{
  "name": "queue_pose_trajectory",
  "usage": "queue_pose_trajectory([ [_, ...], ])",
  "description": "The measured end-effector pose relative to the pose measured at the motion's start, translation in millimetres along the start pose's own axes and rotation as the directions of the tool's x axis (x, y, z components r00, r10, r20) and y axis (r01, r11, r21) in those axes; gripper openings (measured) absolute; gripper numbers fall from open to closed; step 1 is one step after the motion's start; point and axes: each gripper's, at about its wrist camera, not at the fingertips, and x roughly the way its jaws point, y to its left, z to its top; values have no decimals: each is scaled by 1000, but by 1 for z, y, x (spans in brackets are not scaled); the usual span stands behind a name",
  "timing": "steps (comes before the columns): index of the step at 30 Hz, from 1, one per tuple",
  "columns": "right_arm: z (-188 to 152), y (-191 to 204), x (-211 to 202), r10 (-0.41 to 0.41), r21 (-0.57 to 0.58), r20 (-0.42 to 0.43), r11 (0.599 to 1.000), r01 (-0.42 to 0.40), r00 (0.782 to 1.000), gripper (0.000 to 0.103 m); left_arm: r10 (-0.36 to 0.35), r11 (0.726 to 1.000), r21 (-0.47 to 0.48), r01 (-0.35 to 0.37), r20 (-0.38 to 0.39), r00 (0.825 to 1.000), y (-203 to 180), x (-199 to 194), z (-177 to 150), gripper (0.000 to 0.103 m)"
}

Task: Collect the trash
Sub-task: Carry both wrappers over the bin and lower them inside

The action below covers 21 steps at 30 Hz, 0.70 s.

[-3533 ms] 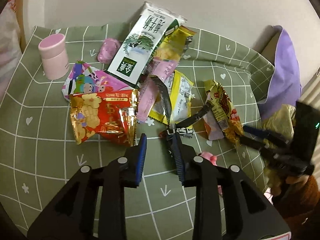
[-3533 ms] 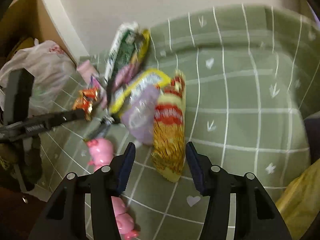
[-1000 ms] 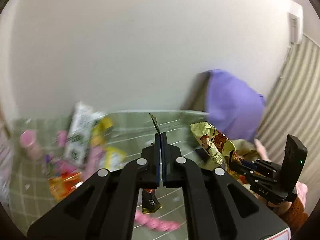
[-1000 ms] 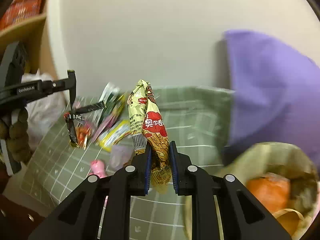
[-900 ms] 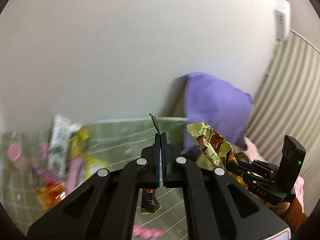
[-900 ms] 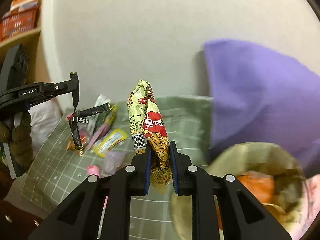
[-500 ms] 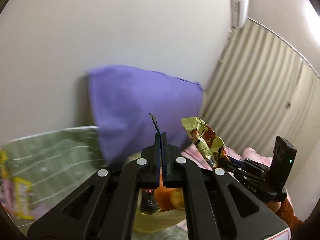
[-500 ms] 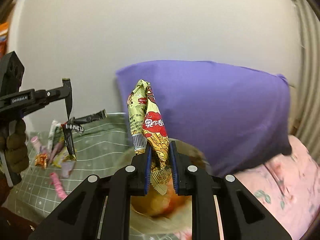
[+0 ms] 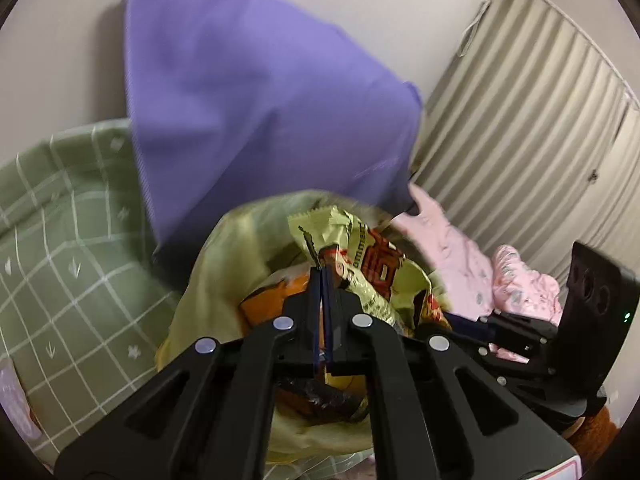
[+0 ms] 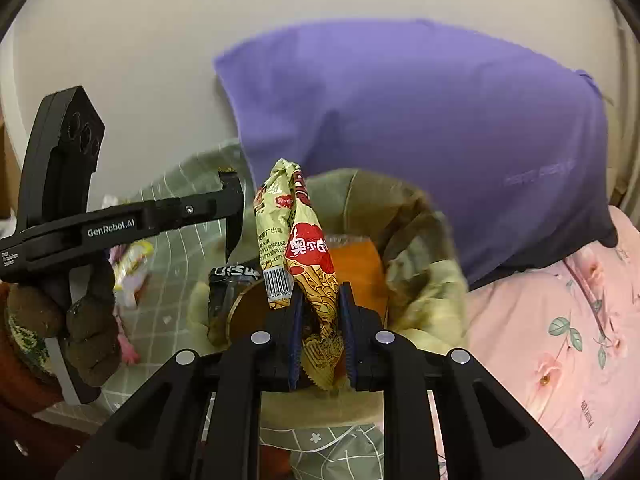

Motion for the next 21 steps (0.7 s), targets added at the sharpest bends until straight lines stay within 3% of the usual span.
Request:
queue_pose_trajectory([
  [5, 2, 8, 31, -43, -95, -83, 995, 35, 996, 18, 30, 999, -17, -30, -20, 999, 15, 3, -10, 1],
  [10, -2, 6, 35, -82, -137, -86, 988, 70, 993, 18, 30, 999, -18, -30, -28, 999, 20, 8, -11, 1],
  [15, -6, -8, 17, -124, -85, -63, 989, 118, 990, 18, 6, 1000, -26, -7, -39, 999, 15, 18, -10, 1],
  [21, -7, -24, 6, -79, 33, -29, 996, 80, 996, 18, -19, 1000, 15, 19, -23, 1000, 0, 23, -2, 1],
])
